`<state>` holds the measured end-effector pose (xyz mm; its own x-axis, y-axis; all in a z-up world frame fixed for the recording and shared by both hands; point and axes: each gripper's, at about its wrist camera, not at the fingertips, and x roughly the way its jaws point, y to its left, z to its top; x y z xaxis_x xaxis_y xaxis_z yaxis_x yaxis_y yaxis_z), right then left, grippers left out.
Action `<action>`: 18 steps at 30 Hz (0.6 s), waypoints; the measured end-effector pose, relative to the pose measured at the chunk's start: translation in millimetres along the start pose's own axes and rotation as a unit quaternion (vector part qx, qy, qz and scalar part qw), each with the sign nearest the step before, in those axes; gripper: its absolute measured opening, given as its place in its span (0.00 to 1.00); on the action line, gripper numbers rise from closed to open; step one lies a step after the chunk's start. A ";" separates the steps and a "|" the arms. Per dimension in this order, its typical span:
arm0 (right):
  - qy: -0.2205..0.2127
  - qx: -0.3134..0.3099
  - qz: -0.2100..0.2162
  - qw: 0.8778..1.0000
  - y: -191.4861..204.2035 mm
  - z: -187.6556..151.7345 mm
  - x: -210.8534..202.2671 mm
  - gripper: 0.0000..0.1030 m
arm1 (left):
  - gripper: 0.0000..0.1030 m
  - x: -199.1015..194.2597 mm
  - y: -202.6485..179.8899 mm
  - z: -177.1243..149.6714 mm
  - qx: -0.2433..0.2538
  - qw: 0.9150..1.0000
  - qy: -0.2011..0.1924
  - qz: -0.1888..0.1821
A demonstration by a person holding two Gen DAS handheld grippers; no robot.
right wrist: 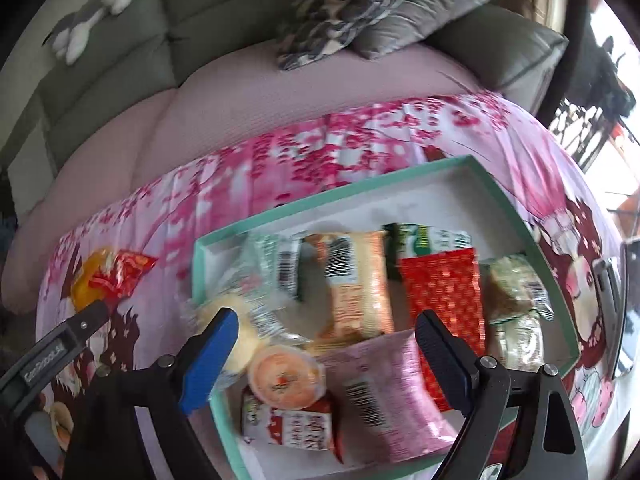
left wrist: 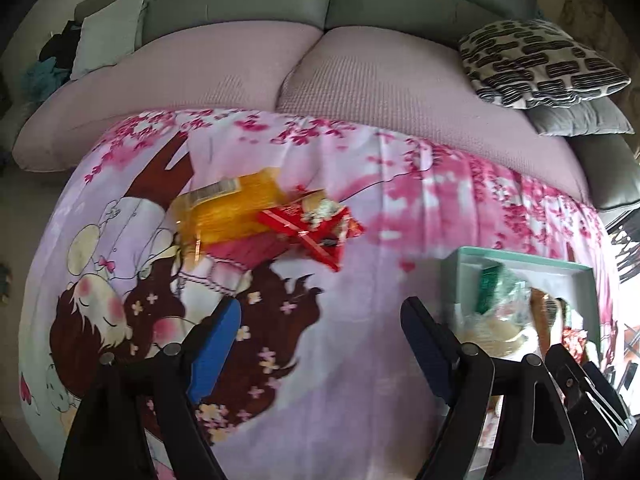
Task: Organize snacks
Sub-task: 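Move both open grippers back from the tray to the remaining snacks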
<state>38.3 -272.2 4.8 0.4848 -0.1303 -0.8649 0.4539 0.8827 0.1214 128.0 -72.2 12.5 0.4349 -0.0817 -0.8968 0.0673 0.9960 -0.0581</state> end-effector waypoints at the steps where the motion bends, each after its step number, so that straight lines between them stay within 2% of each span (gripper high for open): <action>1: 0.000 -0.006 0.002 1.000 4.3 -1.0 0.3 0.89 | 0.81 1.0 3.3 0.0 -0.001 1.000 0.002 0.002; 4: 0.000 -0.021 0.011 1.000 18.1 -3.7 0.1 0.89 | 0.82 4.7 13.6 0.4 -0.010 1.000 0.006 0.003; 6: 0.000 -0.032 0.015 0.999 28.3 -5.5 0.1 0.89 | 0.92 5.5 20.7 1.0 -0.019 1.000 0.005 0.005; 13: 0.000 -0.065 0.038 0.997 59.8 -9.7 -1.0 0.90 | 0.92 4.9 49.9 4.4 -0.045 0.999 0.000 0.024; 18: 0.001 -0.083 0.049 0.995 80.4 -7.5 3.3 0.90 | 0.92 8.4 75.8 13.3 -0.084 0.996 0.007 0.020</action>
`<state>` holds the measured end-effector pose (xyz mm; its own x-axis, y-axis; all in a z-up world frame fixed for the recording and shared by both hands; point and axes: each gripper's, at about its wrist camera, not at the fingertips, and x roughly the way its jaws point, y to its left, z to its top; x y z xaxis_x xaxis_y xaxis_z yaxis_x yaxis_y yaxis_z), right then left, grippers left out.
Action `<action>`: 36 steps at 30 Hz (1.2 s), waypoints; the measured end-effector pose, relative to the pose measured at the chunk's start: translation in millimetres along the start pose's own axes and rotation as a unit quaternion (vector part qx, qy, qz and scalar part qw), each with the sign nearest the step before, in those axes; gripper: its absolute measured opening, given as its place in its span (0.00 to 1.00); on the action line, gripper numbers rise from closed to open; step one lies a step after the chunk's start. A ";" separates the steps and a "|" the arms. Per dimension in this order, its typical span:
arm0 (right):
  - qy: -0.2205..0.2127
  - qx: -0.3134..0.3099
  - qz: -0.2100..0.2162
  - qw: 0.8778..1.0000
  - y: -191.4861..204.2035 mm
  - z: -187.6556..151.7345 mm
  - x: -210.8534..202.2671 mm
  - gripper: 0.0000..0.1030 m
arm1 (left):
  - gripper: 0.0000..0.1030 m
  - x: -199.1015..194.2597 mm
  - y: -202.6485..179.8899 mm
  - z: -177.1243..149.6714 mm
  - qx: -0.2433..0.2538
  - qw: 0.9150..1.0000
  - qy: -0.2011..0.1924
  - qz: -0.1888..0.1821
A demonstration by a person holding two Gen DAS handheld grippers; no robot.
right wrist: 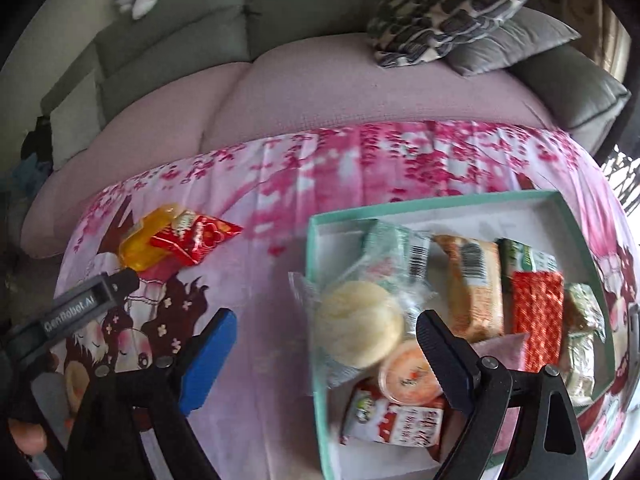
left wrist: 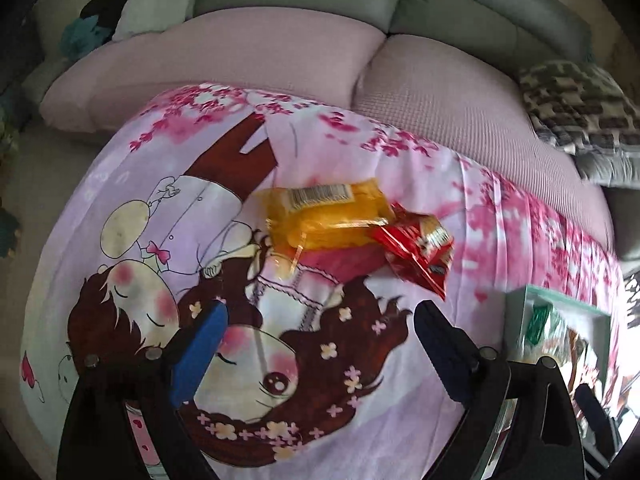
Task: Organize snacks
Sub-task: 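Move both open grippers back from the tray to the remaining snacks, then grasp the yellow bread packet with the left gripper while the right gripper grasps the red snack packet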
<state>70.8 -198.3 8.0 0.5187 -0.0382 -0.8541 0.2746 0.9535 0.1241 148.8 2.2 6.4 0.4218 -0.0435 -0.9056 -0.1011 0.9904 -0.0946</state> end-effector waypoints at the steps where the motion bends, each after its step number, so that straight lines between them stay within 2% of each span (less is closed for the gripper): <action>1: 0.000 -0.004 0.001 1.000 4.2 2.6 1.2 0.90 | 0.92 1.4 3.1 3.8 -0.002 1.000 0.003 -0.002; 4: -0.010 -0.019 0.017 1.000 21.6 14.3 4.0 0.90 | 0.92 4.5 11.1 16.4 0.014 1.000 0.003 -0.008; 8: 0.003 -0.028 0.060 0.998 43.3 33.4 18.3 0.90 | 0.92 16.4 29.3 38.6 0.016 0.999 0.037 -0.021; 12: 0.034 -0.023 0.096 0.995 63.3 54.3 43.2 0.90 | 0.92 28.8 38.3 61.8 0.043 0.998 0.055 -0.003; 16: 0.089 0.021 0.113 0.989 68.7 70.2 78.8 0.90 | 0.92 46.3 46.2 75.2 0.038 0.994 0.097 -0.035; 19: 0.124 0.058 0.124 0.983 70.8 75.3 103.4 0.90 | 0.92 53.5 46.3 82.8 0.031 0.993 0.105 -0.034; 23: 0.139 0.078 0.111 0.981 73.3 79.4 124.6 0.90 | 0.92 64.5 47.9 90.8 0.007 0.993 0.113 -0.035; 27: 0.153 0.085 0.104 0.979 73.8 79.1 138.0 0.90 | 0.92 78.0 52.5 93.8 -0.033 0.988 0.135 -0.068; 33: 0.157 0.070 0.089 0.981 87.6 73.8 146.6 0.89 | 0.92 83.9 40.8 94.0 -0.048 0.983 0.148 -0.095; 36: 0.155 0.060 0.080 0.983 89.5 70.7 144.9 0.79 | 0.92 85.2 26.0 89.9 -0.031 0.984 0.149 -0.089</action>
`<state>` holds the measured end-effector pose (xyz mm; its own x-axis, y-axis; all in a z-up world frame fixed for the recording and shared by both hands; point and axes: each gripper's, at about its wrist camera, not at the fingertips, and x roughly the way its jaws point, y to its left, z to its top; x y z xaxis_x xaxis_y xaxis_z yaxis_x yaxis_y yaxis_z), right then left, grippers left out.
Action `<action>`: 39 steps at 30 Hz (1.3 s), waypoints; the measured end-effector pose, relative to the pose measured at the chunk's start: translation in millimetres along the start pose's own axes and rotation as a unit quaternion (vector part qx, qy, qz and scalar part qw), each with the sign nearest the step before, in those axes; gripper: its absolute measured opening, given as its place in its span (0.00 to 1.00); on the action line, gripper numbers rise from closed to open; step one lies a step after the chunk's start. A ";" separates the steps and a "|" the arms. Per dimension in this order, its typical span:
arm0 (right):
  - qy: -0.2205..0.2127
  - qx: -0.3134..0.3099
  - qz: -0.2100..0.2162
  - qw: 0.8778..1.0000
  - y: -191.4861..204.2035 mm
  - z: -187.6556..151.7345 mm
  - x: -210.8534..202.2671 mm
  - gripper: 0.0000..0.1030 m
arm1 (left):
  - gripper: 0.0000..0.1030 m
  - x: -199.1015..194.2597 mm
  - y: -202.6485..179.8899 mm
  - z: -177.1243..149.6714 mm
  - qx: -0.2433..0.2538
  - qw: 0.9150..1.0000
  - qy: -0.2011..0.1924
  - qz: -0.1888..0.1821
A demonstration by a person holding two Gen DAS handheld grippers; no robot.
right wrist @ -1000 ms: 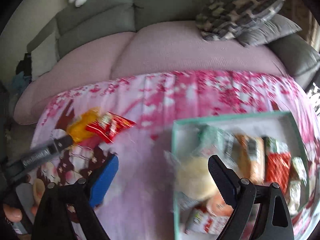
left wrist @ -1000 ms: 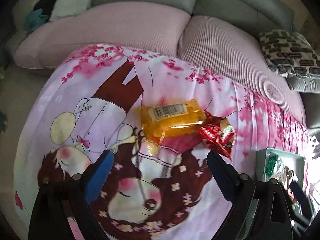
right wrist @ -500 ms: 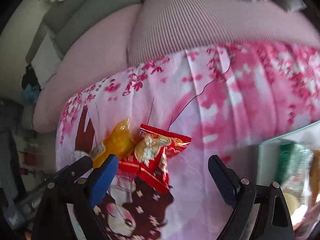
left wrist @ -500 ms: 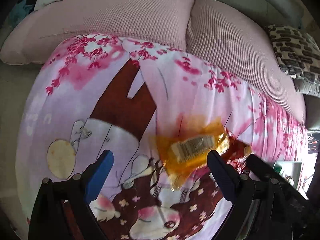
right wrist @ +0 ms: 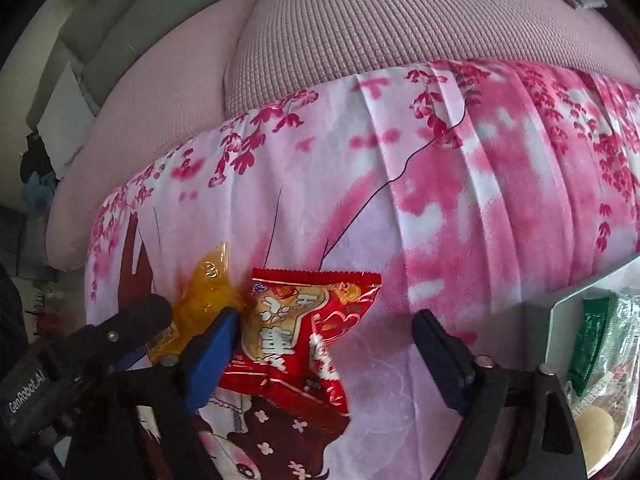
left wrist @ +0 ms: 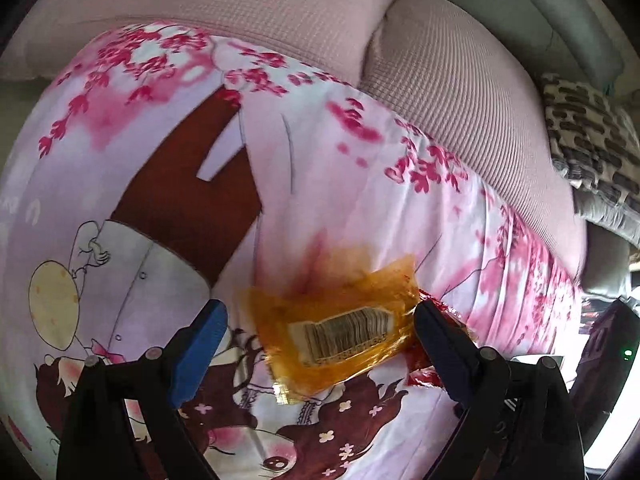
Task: Organize snacks
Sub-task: 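Grasp the yellow bread packet with the left gripper while the right gripper grasps the red snack packet, then carry both packets into the tray and open both grippers to release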
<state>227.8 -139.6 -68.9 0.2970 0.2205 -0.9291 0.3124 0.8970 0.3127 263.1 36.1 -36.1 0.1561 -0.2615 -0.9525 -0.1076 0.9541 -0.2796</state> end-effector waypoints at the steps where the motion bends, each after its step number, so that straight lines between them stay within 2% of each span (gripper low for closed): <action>1: 0.001 -0.002 -0.005 1.000 -0.5 -1.4 0.2 0.74 | 0.92 2.6 -3.6 -1.3 0.004 1.000 0.003 0.004; 8: -0.002 -0.013 -0.012 1.000 -11.7 -8.0 -2.2 0.56 | 0.92 18.3 -16.2 -6.9 0.006 1.000 0.012 0.008; 11: 0.000 -0.019 -0.017 1.000 -12.2 -10.8 -2.6 0.53 | 0.92 20.8 -19.6 -9.7 0.005 1.000 0.007 0.016; 13: -0.001 -0.023 -0.019 1.000 -11.4 -14.0 -3.7 0.53 | 0.92 21.9 -22.4 -11.5 0.006 1.000 0.002 0.021; 14: -0.001 -0.026 -0.020 0.999 -11.3 -16.4 -5.0 0.52 | 0.89 22.5 -23.9 -12.6 0.007 1.000 0.000 0.023; 15: -0.001 -0.029 -0.022 0.999 -11.6 -17.7 -6.6 0.52 | 0.81 22.0 -25.8 -14.6 0.011 1.000 -0.002 0.022; 18: 0.002 -0.031 -0.023 0.999 -12.6 -17.4 -9.3 0.50 | 0.73 15.4 -27.5 -20.8 0.023 0.999 -0.007 0.027; 22: 0.005 -0.028 -0.018 0.999 -15.6 -27.0 -19.6 0.50 | 0.71 10.3 -26.9 -32.2 0.019 0.999 -0.009 0.029; 29: -0.010 -0.048 -0.007 0.999 -20.8 -58.0 -63.0 0.50 | 0.71 -8.6 -16.6 -66.0 -0.003 1.000 -0.009 0.014; 31: -0.023 -0.058 -0.014 0.998 -20.5 -69.9 -77.9 0.50 | 0.71 -17.2 -12.6 -78.6 -0.015 1.000 -0.016 0.002; 35: -0.048 -0.083 -0.037 0.995 -15.8 -95.3 -98.8 0.50 | 0.71 -29.1 -14.9 -102.9 -0.009 0.999 -0.042 0.011; 39: -0.066 -0.095 -0.045 0.992 -15.4 -116.4 -114.0 0.50 | 0.71 -41.5 -18.4 -128.6 -0.008 0.998 -0.062 0.004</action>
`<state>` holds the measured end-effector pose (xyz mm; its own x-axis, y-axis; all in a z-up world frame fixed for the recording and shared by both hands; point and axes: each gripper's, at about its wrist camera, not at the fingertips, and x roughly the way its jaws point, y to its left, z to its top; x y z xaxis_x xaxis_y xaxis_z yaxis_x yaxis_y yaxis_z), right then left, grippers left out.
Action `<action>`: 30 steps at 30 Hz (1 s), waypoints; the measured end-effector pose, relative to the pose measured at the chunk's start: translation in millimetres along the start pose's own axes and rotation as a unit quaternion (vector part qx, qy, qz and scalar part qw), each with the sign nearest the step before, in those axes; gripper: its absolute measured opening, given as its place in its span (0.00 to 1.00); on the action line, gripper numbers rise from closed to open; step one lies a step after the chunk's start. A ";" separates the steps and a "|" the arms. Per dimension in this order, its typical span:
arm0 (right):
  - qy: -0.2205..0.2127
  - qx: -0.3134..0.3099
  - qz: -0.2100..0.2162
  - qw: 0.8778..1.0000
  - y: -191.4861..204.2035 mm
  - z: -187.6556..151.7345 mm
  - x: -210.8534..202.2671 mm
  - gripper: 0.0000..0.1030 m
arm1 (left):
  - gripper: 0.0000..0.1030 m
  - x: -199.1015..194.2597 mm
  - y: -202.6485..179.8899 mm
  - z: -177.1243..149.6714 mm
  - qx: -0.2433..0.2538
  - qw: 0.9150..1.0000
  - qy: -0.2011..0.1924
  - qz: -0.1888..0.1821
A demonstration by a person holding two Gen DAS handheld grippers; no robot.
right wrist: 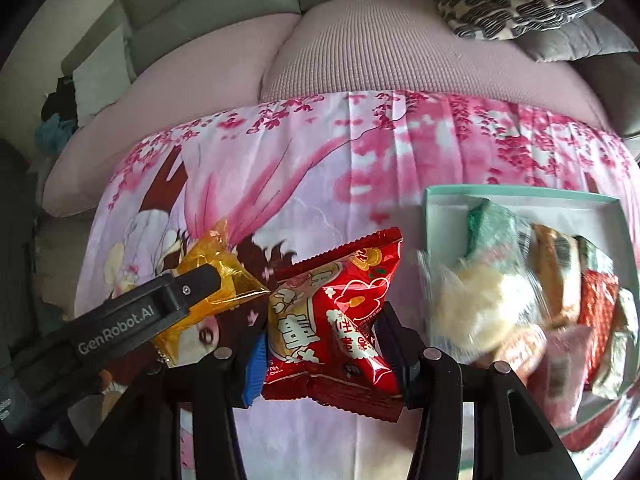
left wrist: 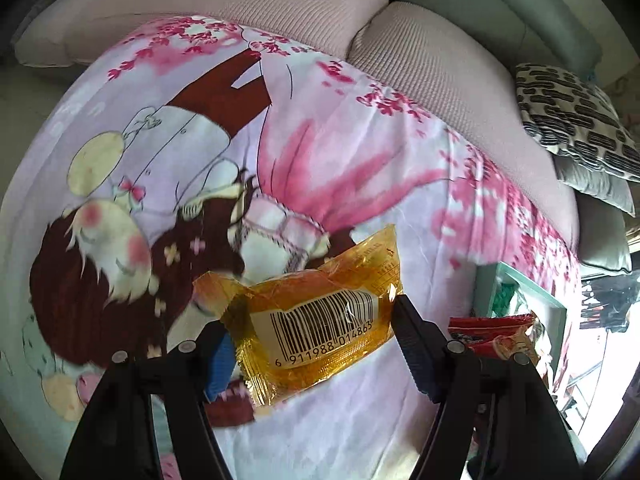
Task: Organize snacks
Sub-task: 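Carry both packets into the tray and open both grippers to release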
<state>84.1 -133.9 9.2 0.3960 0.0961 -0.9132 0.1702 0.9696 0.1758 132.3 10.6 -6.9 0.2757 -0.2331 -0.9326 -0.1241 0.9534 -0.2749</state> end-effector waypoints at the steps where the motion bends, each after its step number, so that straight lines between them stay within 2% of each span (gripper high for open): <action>1: -0.004 0.001 0.000 1.000 -1.7 -5.0 -4.4 0.50 | 0.71 -3.8 -0.2 -3.6 0.001 1.000 -0.004 -0.001; 8: -0.033 0.005 -0.008 0.999 -19.2 -32.2 -22.3 0.50 | 0.71 -23.0 -14.6 -36.8 0.012 0.999 -0.032 -0.018; 13: -0.048 0.035 -0.003 0.998 -50.9 -43.2 -32.7 0.50 | 0.71 -28.4 -36.5 -54.5 0.035 0.998 -0.037 -0.029; 21: -0.072 0.078 -0.045 0.993 -125.8 -41.2 -59.3 0.50 | 0.71 -14.3 -94.1 -80.4 0.101 0.993 -0.011 -0.059; 30: -0.070 0.127 -0.090 0.985 -207.3 -40.2 -78.7 0.50 | 0.71 -1.7 -150.3 -108.9 0.171 0.982 0.010 -0.083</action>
<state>-18.6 -333.5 29.8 0.4561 -0.1210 -0.8816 0.4621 0.8789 0.1184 46.7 -153.1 10.5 0.2467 -0.3911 -0.8867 0.2501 0.9096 -0.3316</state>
